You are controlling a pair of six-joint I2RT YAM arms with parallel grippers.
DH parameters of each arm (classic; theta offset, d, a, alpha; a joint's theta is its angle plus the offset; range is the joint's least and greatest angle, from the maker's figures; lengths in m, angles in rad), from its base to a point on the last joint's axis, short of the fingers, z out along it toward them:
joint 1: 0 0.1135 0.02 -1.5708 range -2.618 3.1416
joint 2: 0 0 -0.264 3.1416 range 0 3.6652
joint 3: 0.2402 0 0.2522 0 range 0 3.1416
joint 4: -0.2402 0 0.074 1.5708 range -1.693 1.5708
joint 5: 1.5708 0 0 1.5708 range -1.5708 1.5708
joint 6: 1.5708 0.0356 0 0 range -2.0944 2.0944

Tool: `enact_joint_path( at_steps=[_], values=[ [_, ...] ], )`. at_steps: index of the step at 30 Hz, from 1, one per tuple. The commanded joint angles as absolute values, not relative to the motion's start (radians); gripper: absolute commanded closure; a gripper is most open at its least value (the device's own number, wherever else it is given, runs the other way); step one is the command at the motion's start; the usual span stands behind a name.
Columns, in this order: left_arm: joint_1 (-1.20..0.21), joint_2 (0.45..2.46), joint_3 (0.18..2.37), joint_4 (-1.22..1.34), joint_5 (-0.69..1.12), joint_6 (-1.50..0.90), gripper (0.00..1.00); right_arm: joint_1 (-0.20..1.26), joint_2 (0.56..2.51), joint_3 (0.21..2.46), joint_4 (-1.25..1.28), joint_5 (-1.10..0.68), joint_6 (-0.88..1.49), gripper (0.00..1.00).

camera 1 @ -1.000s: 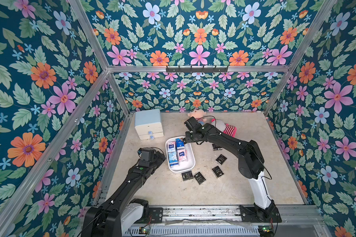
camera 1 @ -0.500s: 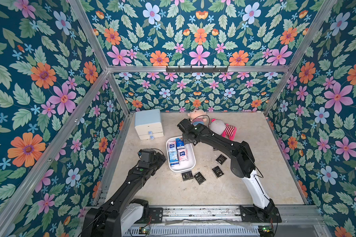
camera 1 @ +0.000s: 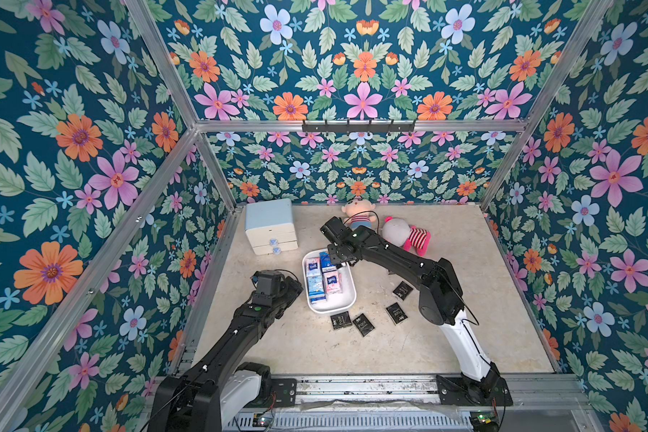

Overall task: Put the pocket tissues into the storage box
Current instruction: Place the pocket tissues in the storage box.

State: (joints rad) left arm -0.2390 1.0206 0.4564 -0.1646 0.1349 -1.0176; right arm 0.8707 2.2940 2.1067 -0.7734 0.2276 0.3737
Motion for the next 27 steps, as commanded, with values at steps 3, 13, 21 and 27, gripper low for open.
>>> enact_joint_path(
  at_steps=[3,13,21,27],
  values=[
    [-0.24,1.01,0.453,-0.155,0.133,-1.023,0.13,0.872,2.25,2.075,-0.696,0.158,0.377,0.49],
    [-0.263,1.059,0.406,0.063,0.209,-1.11,0.13,0.785,2.032,1.769,-0.538,0.079,0.469,0.43],
    [-0.319,1.154,0.411,0.212,0.245,-1.154,0.13,0.595,1.777,1.318,-0.346,-0.094,0.582,0.25],
    [-0.392,1.224,0.432,0.267,0.224,-1.188,0.13,0.448,1.649,1.059,-0.24,-0.191,0.663,0.2]
  ],
)
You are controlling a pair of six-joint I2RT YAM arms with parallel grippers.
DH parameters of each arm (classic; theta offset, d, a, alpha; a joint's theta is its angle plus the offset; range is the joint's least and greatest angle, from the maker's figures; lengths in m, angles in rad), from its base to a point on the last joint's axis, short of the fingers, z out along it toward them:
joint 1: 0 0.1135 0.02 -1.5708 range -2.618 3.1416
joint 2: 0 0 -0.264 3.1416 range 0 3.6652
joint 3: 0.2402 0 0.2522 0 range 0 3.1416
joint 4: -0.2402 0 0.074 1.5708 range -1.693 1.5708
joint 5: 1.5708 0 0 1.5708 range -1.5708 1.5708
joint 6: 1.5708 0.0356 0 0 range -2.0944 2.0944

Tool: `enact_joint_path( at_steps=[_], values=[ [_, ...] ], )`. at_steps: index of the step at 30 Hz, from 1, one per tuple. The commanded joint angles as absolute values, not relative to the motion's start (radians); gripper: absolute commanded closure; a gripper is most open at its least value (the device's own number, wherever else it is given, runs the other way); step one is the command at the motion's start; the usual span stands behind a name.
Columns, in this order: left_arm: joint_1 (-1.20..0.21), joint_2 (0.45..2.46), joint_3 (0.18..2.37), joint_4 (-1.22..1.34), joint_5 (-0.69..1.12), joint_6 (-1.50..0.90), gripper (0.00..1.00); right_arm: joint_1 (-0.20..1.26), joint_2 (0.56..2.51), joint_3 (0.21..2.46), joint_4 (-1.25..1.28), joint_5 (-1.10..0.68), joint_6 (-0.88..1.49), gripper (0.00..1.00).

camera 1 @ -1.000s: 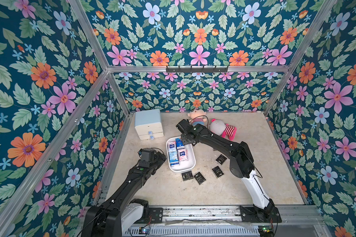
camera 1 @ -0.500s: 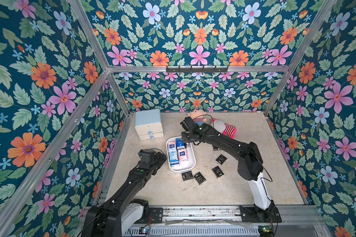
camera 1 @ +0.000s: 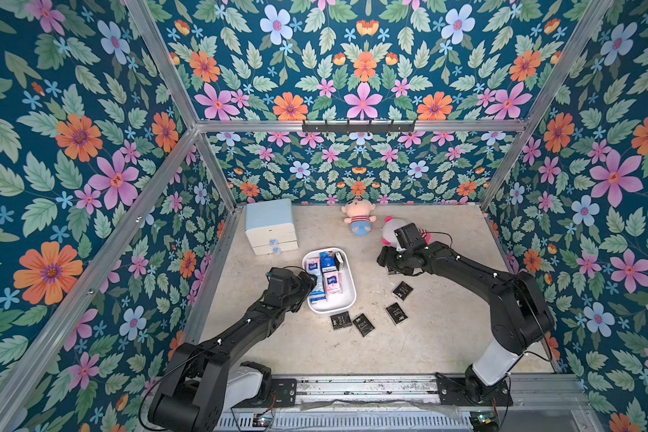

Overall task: Put the pocket tissues into the storage box
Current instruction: Place the pocket tissues in the storage box, then move the storage box to the center of the board.

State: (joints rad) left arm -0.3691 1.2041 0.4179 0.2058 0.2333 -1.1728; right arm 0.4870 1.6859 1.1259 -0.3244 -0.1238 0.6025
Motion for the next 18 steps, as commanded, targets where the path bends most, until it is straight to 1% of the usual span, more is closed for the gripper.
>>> enact_joint_path(
  at_steps=[1,7,12,18],
  values=[
    [-0.41,1.236,0.443,0.268,0.214,-1.19,0.12,0.431,1.619,1.026,-0.222,-0.197,0.672,0.2],
    [-0.498,1.305,0.491,0.297,0.166,-1.22,0.13,0.368,1.619,0.961,-0.165,-0.234,0.696,0.21],
    [-0.531,1.345,0.526,0.302,0.137,-1.232,0.13,0.35,1.647,0.954,-0.115,-0.219,0.719,0.23],
    [-0.528,1.288,0.496,0.249,0.076,-1.25,0.12,0.342,1.73,0.971,-0.064,-0.239,0.753,0.25]
  ],
)
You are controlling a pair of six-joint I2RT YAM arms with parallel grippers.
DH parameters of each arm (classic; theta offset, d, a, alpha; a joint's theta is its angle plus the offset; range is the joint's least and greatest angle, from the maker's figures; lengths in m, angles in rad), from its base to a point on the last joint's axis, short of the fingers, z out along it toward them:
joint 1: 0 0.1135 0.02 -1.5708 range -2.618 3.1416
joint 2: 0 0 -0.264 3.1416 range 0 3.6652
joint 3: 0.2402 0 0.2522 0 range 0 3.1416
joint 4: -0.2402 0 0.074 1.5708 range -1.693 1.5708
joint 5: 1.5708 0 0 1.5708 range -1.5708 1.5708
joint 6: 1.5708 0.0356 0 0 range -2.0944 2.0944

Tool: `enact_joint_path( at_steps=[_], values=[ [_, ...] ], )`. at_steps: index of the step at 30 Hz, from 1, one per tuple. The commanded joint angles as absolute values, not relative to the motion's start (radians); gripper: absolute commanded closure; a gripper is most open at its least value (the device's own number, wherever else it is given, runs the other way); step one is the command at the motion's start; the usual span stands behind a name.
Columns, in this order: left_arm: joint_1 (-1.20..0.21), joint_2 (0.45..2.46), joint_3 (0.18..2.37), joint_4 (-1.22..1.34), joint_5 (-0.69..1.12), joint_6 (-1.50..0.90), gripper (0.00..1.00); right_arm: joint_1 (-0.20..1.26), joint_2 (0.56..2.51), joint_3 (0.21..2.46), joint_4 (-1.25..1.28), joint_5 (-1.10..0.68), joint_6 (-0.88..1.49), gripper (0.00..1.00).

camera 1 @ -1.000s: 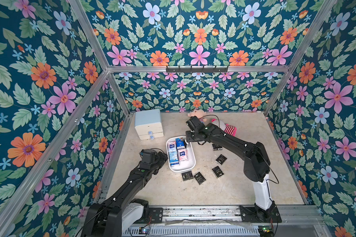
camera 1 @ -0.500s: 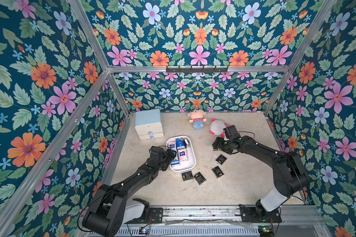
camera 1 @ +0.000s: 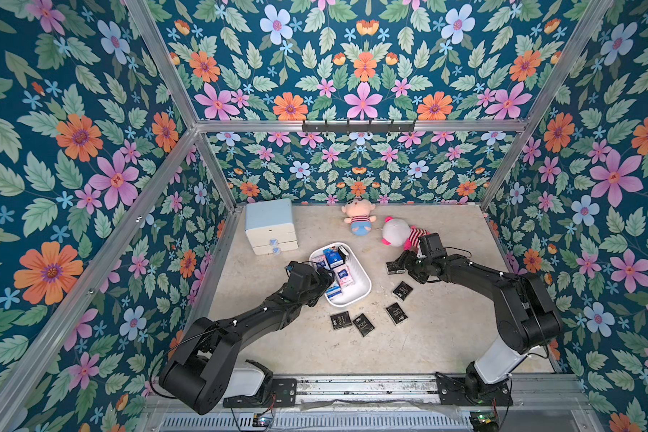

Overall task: Put the pocket tissues into the storage box
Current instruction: Move the storage box to the center of the board, then pick up the pocket tissues from the center of the board.

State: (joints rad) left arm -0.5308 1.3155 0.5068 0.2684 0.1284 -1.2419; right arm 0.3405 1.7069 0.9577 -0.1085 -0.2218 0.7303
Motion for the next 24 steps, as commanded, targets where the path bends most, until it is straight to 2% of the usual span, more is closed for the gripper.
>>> enact_joint_path(
  at_steps=[1,10,14,17,24],
  values=[
    [-0.524,1.264,0.485,0.229,0.061,-1.25,0.12,0.342,1.743,0.979,-0.063,-0.247,0.756,0.25],
    [-0.414,0.999,0.369,0.053,0.002,-1.246,0.11,0.342,1.841,1.037,-0.036,-0.279,0.758,0.28],
    [-0.39,0.932,0.345,0.007,-0.008,-1.246,0.11,0.344,1.88,1.07,-0.046,-0.283,0.741,0.33],
    [-0.386,0.914,0.335,0.005,-0.009,-1.253,0.11,0.342,1.898,1.086,-0.058,-0.27,0.725,0.45],
    [-0.384,0.948,0.352,0.019,-0.001,-1.244,0.11,0.343,1.92,1.092,-0.06,-0.288,0.711,0.82]
  ],
)
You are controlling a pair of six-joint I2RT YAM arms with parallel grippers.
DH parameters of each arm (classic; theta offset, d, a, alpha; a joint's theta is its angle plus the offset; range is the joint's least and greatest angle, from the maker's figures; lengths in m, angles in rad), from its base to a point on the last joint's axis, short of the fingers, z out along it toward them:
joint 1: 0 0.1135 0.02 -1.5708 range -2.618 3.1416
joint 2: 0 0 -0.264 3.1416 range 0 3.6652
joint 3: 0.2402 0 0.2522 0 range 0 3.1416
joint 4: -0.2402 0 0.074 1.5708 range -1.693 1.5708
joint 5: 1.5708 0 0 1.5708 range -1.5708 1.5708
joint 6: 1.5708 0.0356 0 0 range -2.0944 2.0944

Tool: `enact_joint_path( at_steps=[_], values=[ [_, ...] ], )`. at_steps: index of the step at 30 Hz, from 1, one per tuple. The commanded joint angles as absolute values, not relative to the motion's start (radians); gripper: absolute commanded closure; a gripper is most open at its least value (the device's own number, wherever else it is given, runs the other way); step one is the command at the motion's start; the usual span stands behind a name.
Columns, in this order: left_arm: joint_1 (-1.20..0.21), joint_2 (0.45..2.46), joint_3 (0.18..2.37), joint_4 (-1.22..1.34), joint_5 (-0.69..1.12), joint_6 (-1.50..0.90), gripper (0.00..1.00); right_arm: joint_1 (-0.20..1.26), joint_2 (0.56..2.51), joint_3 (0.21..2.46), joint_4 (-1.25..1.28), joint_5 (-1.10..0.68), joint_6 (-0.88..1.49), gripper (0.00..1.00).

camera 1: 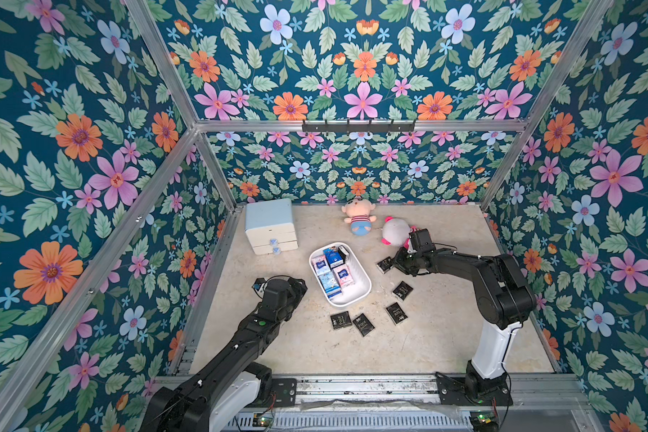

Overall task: Put the pocket tissues into the storage box
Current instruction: Pick up the pocket tissues from the center of the board.

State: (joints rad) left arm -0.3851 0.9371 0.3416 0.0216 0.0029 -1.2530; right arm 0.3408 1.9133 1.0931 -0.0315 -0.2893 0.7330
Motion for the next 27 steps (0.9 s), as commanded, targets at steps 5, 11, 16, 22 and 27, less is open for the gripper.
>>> enact_joint_path(
  at_steps=[5,11,16,22,27],
  values=[
    [-0.383,0.987,0.379,0.024,0.01,-1.225,0.11,0.342,1.879,1.087,-0.067,-0.288,0.696,0.93],
    [-0.372,1.039,0.414,0.028,0.022,-1.186,0.11,0.374,1.771,1.102,-0.13,-0.233,0.657,0.92],
    [-0.335,1.095,0.444,0.035,0.072,-1.152,0.1,0.472,1.718,1.182,-0.231,-0.119,0.613,0.9],
    [-0.253,1.173,0.473,0.047,0.171,-1.118,0.1,0.605,1.723,1.285,-0.304,0.045,0.574,0.89],
    [-0.186,1.239,0.492,0.038,0.257,-1.081,0.1,0.67,1.791,1.373,-0.349,0.123,0.554,0.89]
  ],
)
